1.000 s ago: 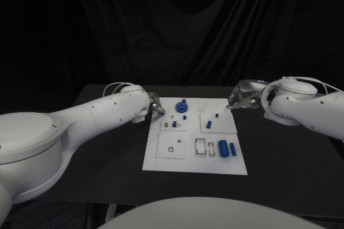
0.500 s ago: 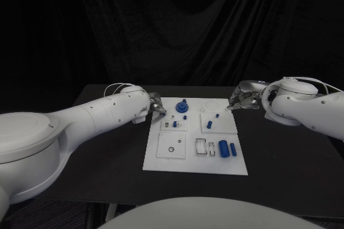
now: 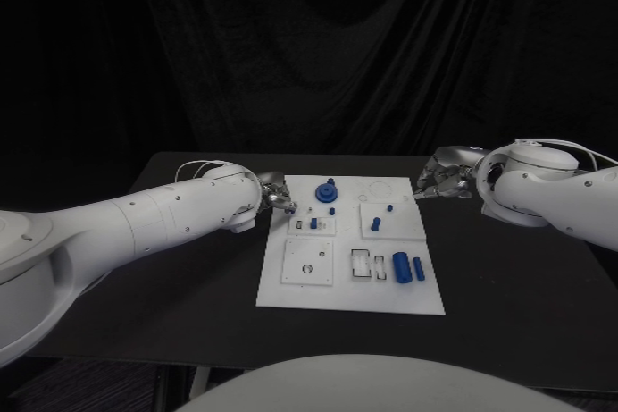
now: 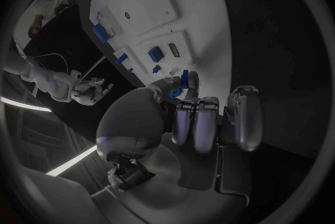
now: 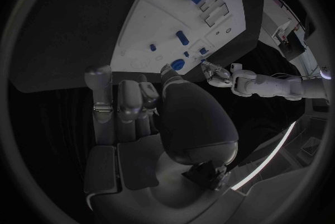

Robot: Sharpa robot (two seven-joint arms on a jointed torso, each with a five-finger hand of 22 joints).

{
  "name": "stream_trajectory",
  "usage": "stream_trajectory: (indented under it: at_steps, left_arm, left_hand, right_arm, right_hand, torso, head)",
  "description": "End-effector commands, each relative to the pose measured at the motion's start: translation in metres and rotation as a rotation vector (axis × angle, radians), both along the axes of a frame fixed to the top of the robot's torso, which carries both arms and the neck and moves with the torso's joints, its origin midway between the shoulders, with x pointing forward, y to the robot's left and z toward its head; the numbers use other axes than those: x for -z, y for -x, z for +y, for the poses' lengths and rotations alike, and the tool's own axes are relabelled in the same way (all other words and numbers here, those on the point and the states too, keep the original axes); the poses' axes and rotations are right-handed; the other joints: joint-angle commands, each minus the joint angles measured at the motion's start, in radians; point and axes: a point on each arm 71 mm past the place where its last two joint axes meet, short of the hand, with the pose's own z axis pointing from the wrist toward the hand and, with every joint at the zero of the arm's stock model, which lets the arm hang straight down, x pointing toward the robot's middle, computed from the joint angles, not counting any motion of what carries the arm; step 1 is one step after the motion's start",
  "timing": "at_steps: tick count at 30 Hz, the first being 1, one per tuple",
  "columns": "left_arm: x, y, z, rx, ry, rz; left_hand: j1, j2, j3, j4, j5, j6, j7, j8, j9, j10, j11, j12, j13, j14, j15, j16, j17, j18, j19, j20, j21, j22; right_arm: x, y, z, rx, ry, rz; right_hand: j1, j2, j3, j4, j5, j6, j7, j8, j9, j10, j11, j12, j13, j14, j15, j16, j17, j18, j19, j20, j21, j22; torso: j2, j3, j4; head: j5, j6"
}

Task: Assemble the parts on the task board

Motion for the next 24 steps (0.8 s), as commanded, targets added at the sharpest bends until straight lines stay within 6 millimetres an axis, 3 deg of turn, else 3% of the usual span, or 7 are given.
stream_trajectory:
  at_steps: [1, 11, 15, 21, 24]
  left_arm:
    - [-0.004, 0.004, 0.001, -0.03, 0.007, -0.028]
    - [-0.007, 0.024, -0.004, -0.017, 0.017, -0.001]
    - [-0.009, 0.028, -0.008, -0.012, 0.031, -0.012]
    - [-0.01, 0.029, -0.01, -0.016, 0.046, -0.031]
    - [-0.01, 0.03, -0.01, -0.024, 0.056, -0.048]
  left_hand:
    - [-0.011, -0.014, 0.022, -0.012, -0.006, 0.045, -0.033, 0.009, 0.014, 0.106, -0.008, 0.004, 0.263, 0.107, -0.008, 0.003, 0.264, -0.008, 0.0, -0.008, -0.002, 0.119]
    - [-0.029, -0.018, 0.036, -0.011, -0.022, 0.051, -0.035, 0.01, 0.02, 0.106, -0.01, 0.004, 0.263, 0.107, -0.009, 0.003, 0.264, -0.007, -0.002, -0.01, -0.007, 0.118]
    - [-0.032, -0.017, 0.039, -0.01, -0.025, 0.051, -0.035, 0.01, 0.02, 0.106, -0.01, 0.004, 0.263, 0.107, -0.009, 0.003, 0.264, -0.007, -0.002, -0.01, -0.006, 0.118]
    - [-0.036, -0.015, 0.044, -0.008, -0.029, 0.051, -0.035, 0.01, 0.022, 0.106, -0.01, 0.004, 0.263, 0.107, -0.009, 0.003, 0.264, -0.006, -0.004, -0.011, -0.009, 0.117]
    - [-0.037, -0.014, 0.046, -0.007, -0.03, 0.052, -0.035, 0.01, 0.023, 0.106, -0.01, 0.004, 0.263, 0.107, -0.009, 0.003, 0.264, -0.006, -0.004, -0.011, -0.01, 0.117]
  right_arm:
    - [0.002, 0.001, -0.003, 0.02, 0.014, 0.016]
    - [0.004, 0.002, -0.007, 0.026, 0.018, 0.024]
    - [0.004, 0.003, -0.007, 0.027, 0.018, 0.026]
    - [0.005, 0.003, -0.007, 0.027, 0.018, 0.026]
    - [0.005, 0.003, -0.007, 0.027, 0.019, 0.027]
  right_hand:
    - [0.003, 0.005, 0.0, -0.004, 0.005, 0.008, 0.0, 0.0, -0.001, -0.011, 0.0, -0.006, -0.003, -0.008, -0.003, -0.004, -0.002, 0.015, -0.005, 0.001, -0.007, 0.081]
    - [0.003, 0.005, 0.0, -0.004, 0.005, 0.009, 0.0, 0.001, -0.001, -0.019, 0.0, -0.016, -0.011, -0.012, -0.003, -0.015, -0.009, 0.016, -0.009, 0.001, -0.018, 0.079]
    - [0.003, 0.005, 0.0, -0.004, 0.005, 0.009, 0.0, 0.001, -0.001, -0.021, 0.0, -0.018, -0.013, -0.013, -0.003, -0.019, -0.012, 0.017, -0.01, 0.001, -0.024, 0.077]
    - [0.003, 0.005, 0.0, -0.004, 0.005, 0.009, 0.0, 0.0, -0.002, -0.022, 0.0, -0.021, -0.015, -0.015, -0.003, -0.023, -0.014, 0.018, -0.011, 0.001, -0.027, 0.077]
    - [0.003, 0.005, 0.0, -0.004, 0.005, 0.009, 0.0, 0.0, -0.002, -0.022, 0.0, -0.021, -0.015, -0.015, -0.003, -0.023, -0.014, 0.018, -0.011, 0.001, -0.027, 0.077]
  torso:
    - [0.0, 0.0006, 0.0016]
    - [-0.003, 0.0035, 0.0034]
    - [-0.005, 0.0068, 0.008]
    - [-0.004, 0.0079, 0.0101]
    - [-0.003, 0.0066, 0.0088]
  head:
    - [0.001, 0.0]
    - [0.002, 0.0]
    - [-0.002, 0.0]
    - [-0.002, 0.0]
    - [-0.001, 0.0]
